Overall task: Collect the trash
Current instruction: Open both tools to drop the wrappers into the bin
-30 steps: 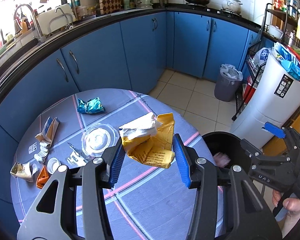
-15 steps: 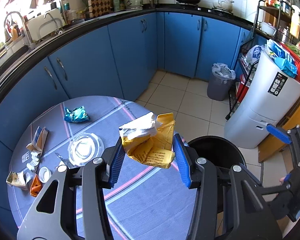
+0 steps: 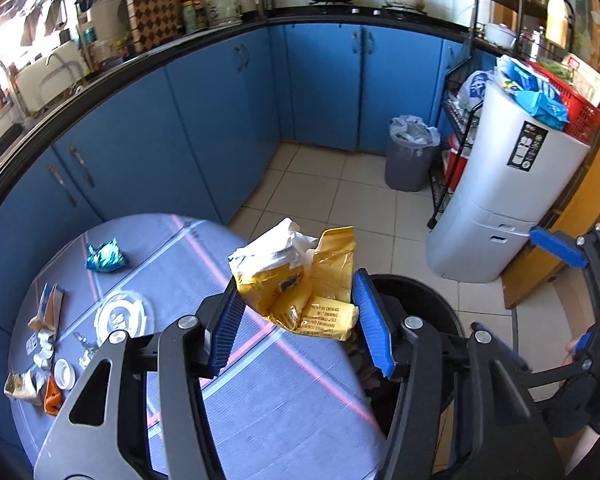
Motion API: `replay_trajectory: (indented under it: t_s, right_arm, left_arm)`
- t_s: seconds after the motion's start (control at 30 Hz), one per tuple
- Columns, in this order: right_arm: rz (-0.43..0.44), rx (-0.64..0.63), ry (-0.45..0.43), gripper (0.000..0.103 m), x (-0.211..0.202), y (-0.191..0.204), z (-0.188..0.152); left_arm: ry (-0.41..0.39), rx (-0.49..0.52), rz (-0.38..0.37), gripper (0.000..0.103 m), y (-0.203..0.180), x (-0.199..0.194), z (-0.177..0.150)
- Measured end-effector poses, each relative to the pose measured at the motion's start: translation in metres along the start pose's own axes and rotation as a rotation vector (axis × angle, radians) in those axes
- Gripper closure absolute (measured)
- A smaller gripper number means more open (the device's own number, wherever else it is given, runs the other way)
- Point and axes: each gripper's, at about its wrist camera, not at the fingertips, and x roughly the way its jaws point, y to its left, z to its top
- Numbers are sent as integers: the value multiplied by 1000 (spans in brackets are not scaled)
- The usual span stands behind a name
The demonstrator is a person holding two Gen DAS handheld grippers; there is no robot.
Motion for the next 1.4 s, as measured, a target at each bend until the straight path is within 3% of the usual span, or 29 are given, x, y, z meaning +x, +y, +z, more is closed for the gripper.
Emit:
replay_trajectory:
  t_s: [0.07,0.13,0.2,0.6,0.77,0.9,1.07,1.4]
  right_arm:
    - [2,9,-1,21,1,-2,-2]
    - [4,17,-2,21,1,-3,-2]
    - [6,25,-3,21,1,-4,-3]
    - [28,40,-15,21,4,2,2]
    - [60,73,-33,21,6,5,14]
    - [94,107,-31,21,14,15,28]
    - [149,128,-42,21,22,35,50]
    - [344,167,17,21,65,97,106]
  left_arm:
    - [-3,10,-7,46,-5,0,3]
    - [0,13,-12,36,-9,0,6]
    - [-20,12,2,16,-13,-2,10]
    - [-34,16,11,16,-12,-3,16]
    - [-30,-5,45,15,5,-4,8]
    - [-31,-59,75,15,34,-12,-1]
    - [-45,-106,166,15,84,-27,-22]
    - [4,-294,334,15,207,-47,-88]
